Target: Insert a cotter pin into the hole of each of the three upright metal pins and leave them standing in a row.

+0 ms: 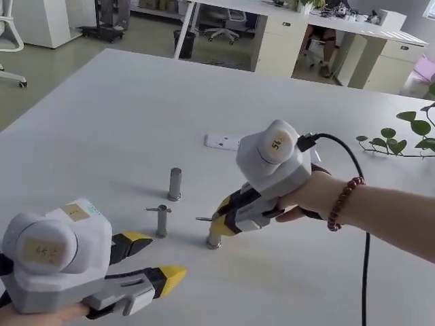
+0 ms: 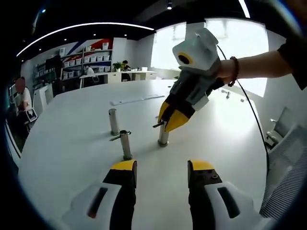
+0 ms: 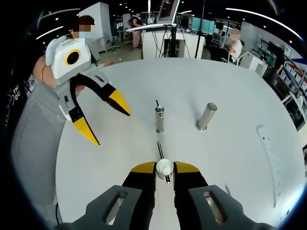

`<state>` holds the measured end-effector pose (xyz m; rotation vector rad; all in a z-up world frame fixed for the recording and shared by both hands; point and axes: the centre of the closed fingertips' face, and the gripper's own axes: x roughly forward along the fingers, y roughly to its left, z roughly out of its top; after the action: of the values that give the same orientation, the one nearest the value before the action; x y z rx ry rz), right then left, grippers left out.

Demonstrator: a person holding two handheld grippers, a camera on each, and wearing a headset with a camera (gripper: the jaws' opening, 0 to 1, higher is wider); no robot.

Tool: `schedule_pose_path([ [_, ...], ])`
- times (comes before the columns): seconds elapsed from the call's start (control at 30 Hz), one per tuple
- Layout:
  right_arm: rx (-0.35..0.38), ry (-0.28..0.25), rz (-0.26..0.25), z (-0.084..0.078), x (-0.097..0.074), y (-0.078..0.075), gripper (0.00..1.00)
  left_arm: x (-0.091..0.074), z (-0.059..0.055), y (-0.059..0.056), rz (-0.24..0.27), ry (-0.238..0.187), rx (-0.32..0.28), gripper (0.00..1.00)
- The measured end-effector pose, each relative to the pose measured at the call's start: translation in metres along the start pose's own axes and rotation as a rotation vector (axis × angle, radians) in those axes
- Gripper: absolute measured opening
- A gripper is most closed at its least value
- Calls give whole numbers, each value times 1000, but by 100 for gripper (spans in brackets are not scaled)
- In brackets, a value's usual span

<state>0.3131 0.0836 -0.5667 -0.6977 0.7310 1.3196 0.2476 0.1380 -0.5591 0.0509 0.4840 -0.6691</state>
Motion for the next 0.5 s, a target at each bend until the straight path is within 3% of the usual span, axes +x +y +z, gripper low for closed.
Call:
schedule_pose_path([
  [0.5, 4, 5, -5, 2, 6, -7, 8, -5, 0, 0, 8, -8, -14, 41],
])
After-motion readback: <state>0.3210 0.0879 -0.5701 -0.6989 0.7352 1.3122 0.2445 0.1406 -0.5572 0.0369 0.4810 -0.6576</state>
